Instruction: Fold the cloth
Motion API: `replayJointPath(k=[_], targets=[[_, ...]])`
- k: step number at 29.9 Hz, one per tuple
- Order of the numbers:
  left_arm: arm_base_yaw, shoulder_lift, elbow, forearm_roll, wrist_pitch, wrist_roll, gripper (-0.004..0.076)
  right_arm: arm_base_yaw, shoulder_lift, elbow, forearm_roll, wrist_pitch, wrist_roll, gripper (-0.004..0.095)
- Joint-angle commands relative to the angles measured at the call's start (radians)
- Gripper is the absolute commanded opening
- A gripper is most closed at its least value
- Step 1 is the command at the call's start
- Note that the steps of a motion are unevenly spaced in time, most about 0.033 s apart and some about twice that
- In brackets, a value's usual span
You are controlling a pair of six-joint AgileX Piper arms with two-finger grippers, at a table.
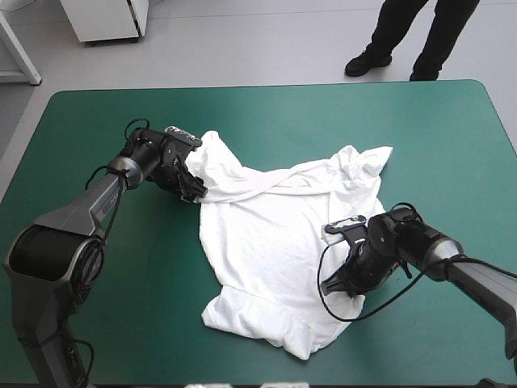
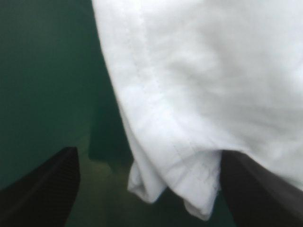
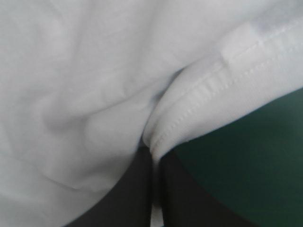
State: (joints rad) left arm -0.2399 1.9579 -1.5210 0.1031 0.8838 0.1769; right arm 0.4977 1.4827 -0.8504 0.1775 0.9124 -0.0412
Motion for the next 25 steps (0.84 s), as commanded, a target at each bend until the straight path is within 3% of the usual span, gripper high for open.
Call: replayJointPath(k=[1, 6, 9, 13, 25], targets=[[-0.004, -0.038, -0.037, -0.04, -0.011, 0.002, 0.0471, 0.009, 0.004, 0.008, 0.051, 0.045, -0.013, -0.0017], [-0.004, -0.023, -0.037, -0.068, -0.004, 0.002, 0.0141, 0.009, 0.004, -0.01, 0.051, 0.061, -0.022, -0.0017], [-0.004, -0.019, -0.041, -0.077, -0.003, 0.002, -0.0013, 0.009, 0.002, -0.036, 0.048, 0.073, -0.022, -0.0017], [-0.004, -0.029, -0.057, -0.077, 0.031, 0.002, -0.001, 0.009, 0.001, -0.086, 0.018, 0.096, -0.018, -0.0017], [-0.004, -0.237, -0.094, -0.124, 0.14, 0.002, -0.001, 0.006, -0.106, -0.341, -0.255, 0.239, 0.129, -0.0017]])
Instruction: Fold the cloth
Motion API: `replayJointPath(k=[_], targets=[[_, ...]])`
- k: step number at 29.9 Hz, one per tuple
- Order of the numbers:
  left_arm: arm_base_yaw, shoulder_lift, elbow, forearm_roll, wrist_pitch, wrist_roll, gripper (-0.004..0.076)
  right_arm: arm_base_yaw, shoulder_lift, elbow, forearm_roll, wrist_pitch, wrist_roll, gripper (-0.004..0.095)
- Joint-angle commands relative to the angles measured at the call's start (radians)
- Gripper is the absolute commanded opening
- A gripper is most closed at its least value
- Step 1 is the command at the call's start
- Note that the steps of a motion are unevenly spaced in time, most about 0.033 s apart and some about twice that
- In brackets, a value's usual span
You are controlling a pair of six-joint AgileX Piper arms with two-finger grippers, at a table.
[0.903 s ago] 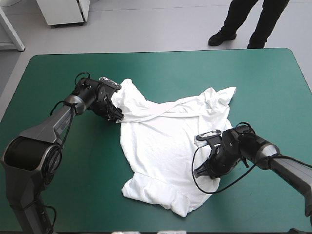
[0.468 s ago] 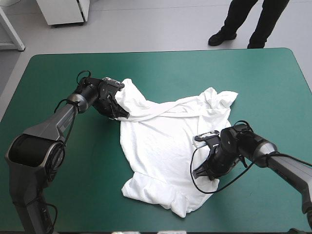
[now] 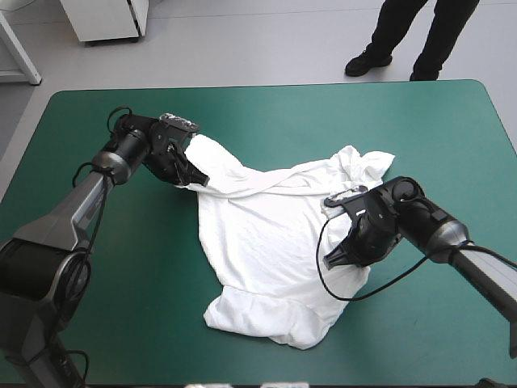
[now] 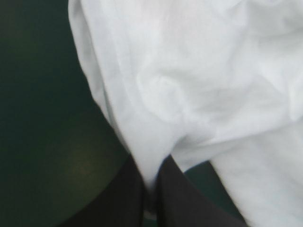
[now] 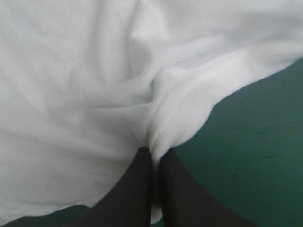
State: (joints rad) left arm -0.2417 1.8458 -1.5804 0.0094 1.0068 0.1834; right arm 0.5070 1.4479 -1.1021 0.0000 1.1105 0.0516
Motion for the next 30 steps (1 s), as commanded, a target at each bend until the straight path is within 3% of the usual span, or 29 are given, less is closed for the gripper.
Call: replayJointPath(k=[1, 8, 21, 30], targets=[[-0.002, -0.15, -0.034, -0.04, 0.022, -0.004, -0.001, -0.004, -0.085, -0.112, -0.102, 0.055, 0.046, -0.0017], [-0.002, -0.355, -0.117, -0.127, 0.05, -0.004, -0.001, -0.004, -0.187, -0.385, -0.187, 0.137, 0.093, -0.0017], [-0.002, -0.592, -0.437, -0.187, 0.088, -0.026, -0.001, -0.004, -0.219, -1.11, -0.203, 0.136, 0.028, -0.0017], [-0.004, -0.739, -0.49, -0.219, 0.185, -0.025, -0.001, -0.004, -0.234, -1.26, -0.104, 0.136, -0.005, -0.0017]])
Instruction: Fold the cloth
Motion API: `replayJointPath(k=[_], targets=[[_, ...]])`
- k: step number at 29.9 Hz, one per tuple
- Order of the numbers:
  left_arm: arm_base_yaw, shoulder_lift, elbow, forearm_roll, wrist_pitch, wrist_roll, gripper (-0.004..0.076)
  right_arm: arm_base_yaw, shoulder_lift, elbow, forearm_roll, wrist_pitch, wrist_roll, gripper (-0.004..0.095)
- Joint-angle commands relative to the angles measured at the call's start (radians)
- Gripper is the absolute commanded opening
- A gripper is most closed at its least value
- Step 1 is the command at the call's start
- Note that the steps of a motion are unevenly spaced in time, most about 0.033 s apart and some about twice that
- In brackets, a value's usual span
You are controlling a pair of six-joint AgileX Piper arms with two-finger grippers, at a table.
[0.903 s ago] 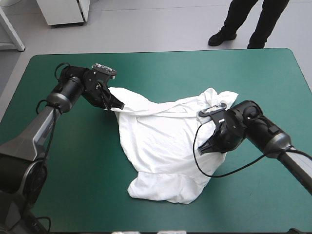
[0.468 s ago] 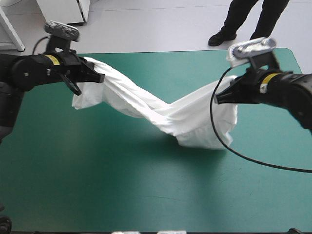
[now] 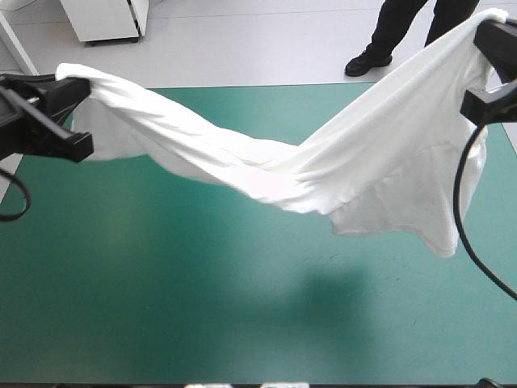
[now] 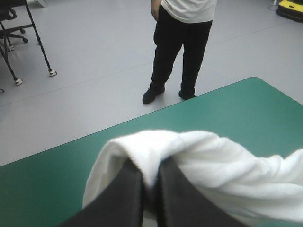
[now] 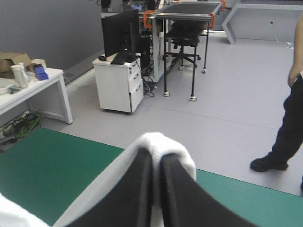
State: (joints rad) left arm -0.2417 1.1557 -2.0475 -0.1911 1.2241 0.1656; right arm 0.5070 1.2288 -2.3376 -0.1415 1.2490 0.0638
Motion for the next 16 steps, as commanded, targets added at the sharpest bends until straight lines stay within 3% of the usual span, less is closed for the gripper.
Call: replayJointPath(k=[1, 7, 16], targets=[[-0.004, -0.062, -0.023, -0.019, -0.016, -0.013, -0.001, -0.004, -0.015, -0.025, 0.058, -0.002, -0.017, -0.0017], [-0.004, -0.1, 0.017, -0.019, 0.06, -0.044, -0.001, -0.004, -0.03, 0.028, 0.161, -0.002, -0.017, -0.0016], [-0.004, -0.125, 0.292, 0.003, 0.063, -0.095, -0.001, -0.004, -0.051, 0.33, 0.195, -0.002, 0.02, -0.0017]])
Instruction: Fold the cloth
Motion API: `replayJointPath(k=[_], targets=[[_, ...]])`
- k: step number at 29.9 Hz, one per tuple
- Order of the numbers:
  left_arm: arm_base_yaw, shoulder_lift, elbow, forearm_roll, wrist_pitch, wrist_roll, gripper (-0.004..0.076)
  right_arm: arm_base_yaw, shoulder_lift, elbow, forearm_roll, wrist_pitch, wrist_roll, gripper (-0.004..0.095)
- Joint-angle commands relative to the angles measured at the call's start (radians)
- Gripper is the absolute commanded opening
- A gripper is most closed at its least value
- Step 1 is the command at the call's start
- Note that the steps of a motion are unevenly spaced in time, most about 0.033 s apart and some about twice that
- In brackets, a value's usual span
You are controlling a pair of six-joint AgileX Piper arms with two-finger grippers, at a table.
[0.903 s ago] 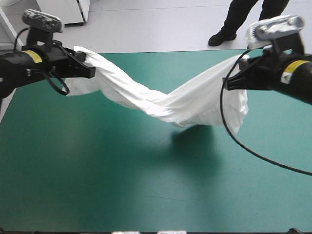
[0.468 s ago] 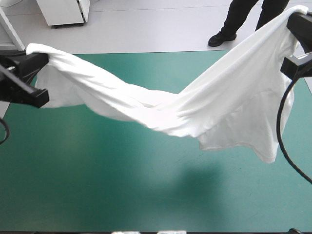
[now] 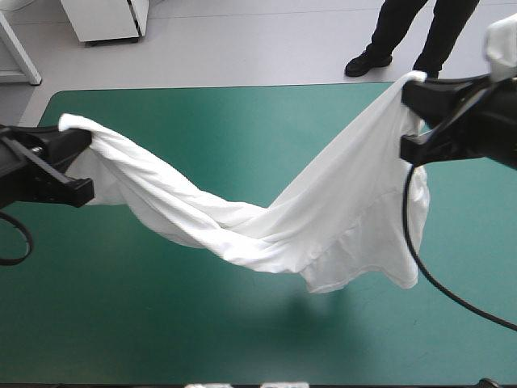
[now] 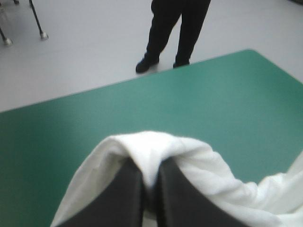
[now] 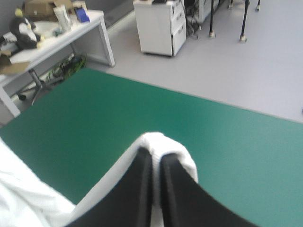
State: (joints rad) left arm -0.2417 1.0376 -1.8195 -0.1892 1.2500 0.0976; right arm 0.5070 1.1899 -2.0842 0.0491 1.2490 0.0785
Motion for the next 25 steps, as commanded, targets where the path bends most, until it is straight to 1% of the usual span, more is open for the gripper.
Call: replayJointPath(k=[1, 5, 9, 17, 20, 25], targets=[[-0.004, -0.007, 0.101, 0.006, 0.039, -0.027, -0.001, -0.004, -0.01, 0.118, -0.004, -0.002, 0.006, -0.0017], [-0.004, 0.037, 0.237, 0.045, 0.039, -0.027, -0.001, -0.004, 0.021, 0.27, -0.063, -0.021, 0.006, -0.0017], [-0.004, 0.132, 0.332, 0.047, 0.018, -0.024, -0.001, -0.004, 0.087, 0.381, -0.147, -0.088, 0.01, -0.0017], [-0.002, 0.424, 0.367, 0.089, -0.141, -0.02, -0.001, -0.019, 0.32, 0.413, -0.213, -0.221, 0.013, -0.0017], [0.017, 0.518, 0.367, 0.099, -0.203, -0.02, -0.001, -0.056, 0.396, 0.413, -0.211, -0.27, 0.013, -0.0017], [0.069, 0.63, 0.367, 0.097, -0.308, -0.024, -0.001, -0.109, 0.493, 0.413, -0.207, -0.312, 0.013, -0.0017]])
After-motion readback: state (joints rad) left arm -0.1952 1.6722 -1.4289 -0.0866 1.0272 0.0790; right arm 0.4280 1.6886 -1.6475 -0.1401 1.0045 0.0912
